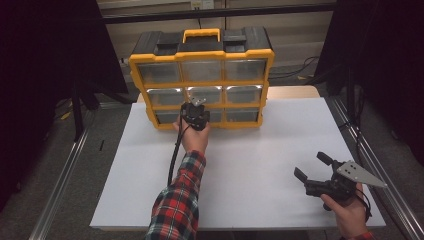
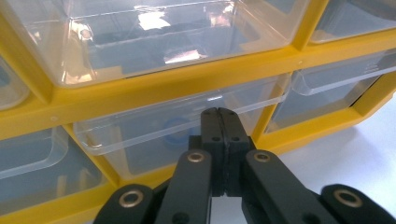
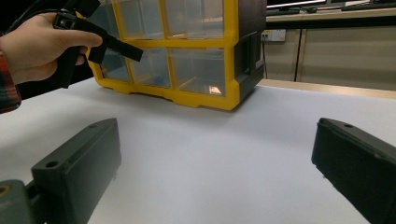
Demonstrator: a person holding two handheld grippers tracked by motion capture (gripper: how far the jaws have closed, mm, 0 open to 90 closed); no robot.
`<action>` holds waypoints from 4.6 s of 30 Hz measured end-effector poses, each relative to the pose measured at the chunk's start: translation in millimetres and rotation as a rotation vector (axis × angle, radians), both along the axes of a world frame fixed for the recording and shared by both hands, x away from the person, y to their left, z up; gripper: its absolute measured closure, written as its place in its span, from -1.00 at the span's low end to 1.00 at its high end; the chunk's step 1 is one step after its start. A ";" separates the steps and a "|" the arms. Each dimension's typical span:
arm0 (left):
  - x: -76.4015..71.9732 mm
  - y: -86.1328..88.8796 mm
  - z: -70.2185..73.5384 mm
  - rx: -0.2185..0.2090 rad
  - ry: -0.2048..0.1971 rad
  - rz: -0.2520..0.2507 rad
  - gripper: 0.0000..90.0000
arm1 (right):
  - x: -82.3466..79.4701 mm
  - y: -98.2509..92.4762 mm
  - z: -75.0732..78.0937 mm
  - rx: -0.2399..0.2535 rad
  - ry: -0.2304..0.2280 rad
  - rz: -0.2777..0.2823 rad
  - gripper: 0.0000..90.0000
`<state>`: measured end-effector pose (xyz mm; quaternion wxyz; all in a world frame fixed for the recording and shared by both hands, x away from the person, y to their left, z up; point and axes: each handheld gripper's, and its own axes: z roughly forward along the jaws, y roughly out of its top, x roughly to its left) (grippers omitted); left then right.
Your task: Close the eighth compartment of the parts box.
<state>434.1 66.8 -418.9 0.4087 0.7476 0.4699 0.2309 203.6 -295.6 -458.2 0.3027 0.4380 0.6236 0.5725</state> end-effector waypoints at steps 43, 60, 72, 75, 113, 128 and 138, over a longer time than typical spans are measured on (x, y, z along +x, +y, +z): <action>-19.9 18.0 2.1 -0.156 -0.029 -0.039 0.36 | -1.7 0.4 1.3 0.000 0.001 0.004 -0.98; -39.9 33.9 3.1 -0.202 -0.045 -0.101 -0.05 | -2.2 1.3 0.8 -0.014 -0.005 0.007 -0.98; -53.0 49.7 -4.0 -0.251 -0.063 -0.125 -0.36 | -2.0 2.4 0.5 -0.011 -0.002 0.011 -0.98; -56.0 51.9 -3.8 -0.253 -0.061 -0.152 -0.46 | -2.1 2.7 0.5 -0.010 -0.003 0.011 -0.98; -98.5 98.7 -15.8 -0.278 -0.135 -0.234 -0.91 | -2.4 2.6 0.7 -0.015 -0.006 0.008 -0.98; -109.4 113.7 -21.5 -0.266 -0.137 -0.281 -0.92 | -2.6 2.4 0.8 -0.016 -0.006 0.005 -0.98; -117.3 124.5 -25.2 -0.261 -0.141 -0.293 -0.93 | -2.6 3.3 0.9 -0.008 -0.006 0.008 -0.98</action>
